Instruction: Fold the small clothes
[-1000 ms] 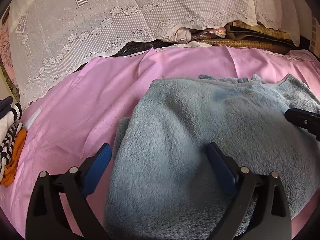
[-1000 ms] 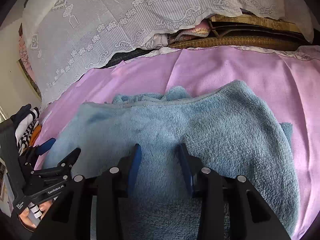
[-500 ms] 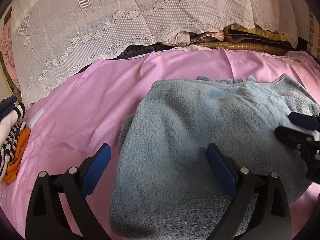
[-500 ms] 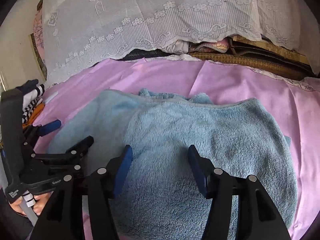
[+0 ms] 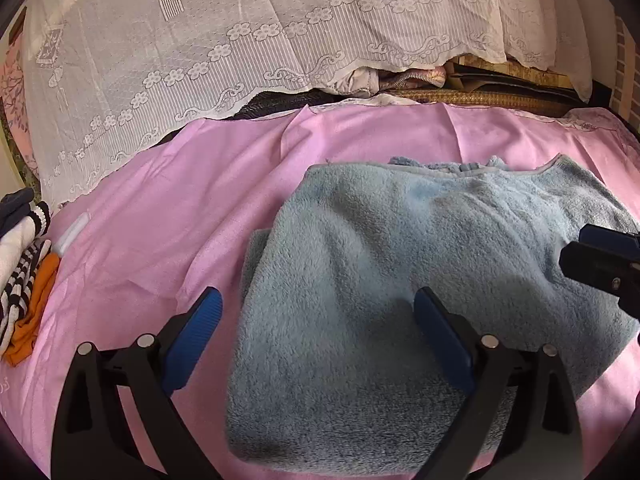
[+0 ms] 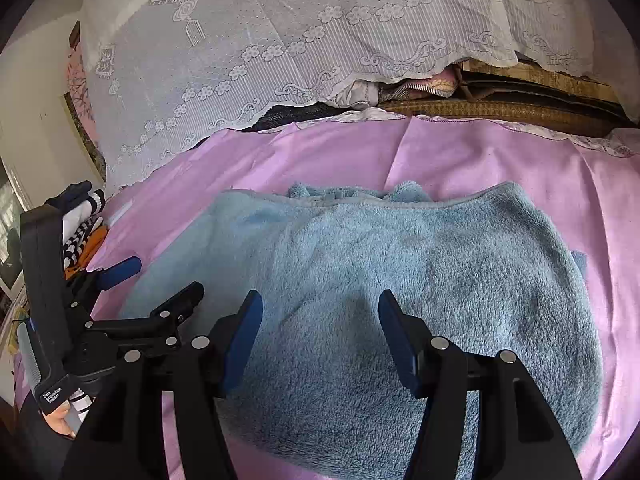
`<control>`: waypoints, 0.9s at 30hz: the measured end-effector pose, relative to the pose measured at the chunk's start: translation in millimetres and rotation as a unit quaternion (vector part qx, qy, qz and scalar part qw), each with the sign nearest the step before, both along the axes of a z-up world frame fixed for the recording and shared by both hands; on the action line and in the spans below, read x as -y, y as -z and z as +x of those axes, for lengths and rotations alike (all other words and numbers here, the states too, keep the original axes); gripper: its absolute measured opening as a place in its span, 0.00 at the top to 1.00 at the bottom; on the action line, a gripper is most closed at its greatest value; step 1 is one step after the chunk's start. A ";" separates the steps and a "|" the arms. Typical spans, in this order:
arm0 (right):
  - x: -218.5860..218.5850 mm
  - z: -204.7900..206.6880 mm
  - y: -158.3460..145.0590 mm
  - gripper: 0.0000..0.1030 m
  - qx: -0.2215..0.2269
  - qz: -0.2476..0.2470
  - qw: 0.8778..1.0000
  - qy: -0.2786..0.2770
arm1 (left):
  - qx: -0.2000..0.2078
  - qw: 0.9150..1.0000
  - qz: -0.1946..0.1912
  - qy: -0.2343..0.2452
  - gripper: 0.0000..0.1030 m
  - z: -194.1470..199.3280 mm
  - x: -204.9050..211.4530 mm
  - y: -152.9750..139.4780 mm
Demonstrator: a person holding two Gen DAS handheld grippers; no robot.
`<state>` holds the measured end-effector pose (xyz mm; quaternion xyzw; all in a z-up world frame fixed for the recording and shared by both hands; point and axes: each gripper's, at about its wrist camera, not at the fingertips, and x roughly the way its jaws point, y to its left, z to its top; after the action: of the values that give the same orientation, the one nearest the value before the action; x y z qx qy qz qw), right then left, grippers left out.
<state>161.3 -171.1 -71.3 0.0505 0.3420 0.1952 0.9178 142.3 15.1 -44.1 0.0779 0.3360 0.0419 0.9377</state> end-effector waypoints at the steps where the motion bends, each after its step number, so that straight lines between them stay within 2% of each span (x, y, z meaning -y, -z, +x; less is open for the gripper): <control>1: -2.3 0.9 3.5 0.41 -0.004 -0.007 1.000 -0.002 | -0.001 1.000 0.002 -0.001 0.08 0.0 -0.1 0.8; 5: -5.4 6.0 16.3 0.40 -0.015 -0.027 1.000 -0.001 | -0.013 1.000 -0.003 -0.003 0.08 3.2 -2.5 5.8; 12: 0.6 -5.8 3.5 0.40 -0.005 -0.008 1.000 0.007 | -0.006 1.000 0.000 -0.002 0.08 -5.4 -0.9 0.2; 17: 2.4 -19.1 -3.9 0.40 0.009 -0.014 1.000 0.010 | 0.003 1.000 -0.003 0.004 0.08 -18.8 0.1 -6.9; 21: 6.6 -16.5 6.8 0.40 -0.015 -0.020 1.000 0.016 | -0.001 1.000 0.006 0.004 0.08 -25.1 2.1 -3.5; 27: 11.2 -24.3 4.1 0.40 -0.012 -0.006 1.000 0.020 | -0.019 1.000 -0.021 0.008 0.08 -32.6 -5.9 -0.6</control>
<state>137.0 -182.3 -75.4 0.0535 0.3529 0.1744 0.9177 109.7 21.0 -43.6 0.0613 0.3535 0.0258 0.9331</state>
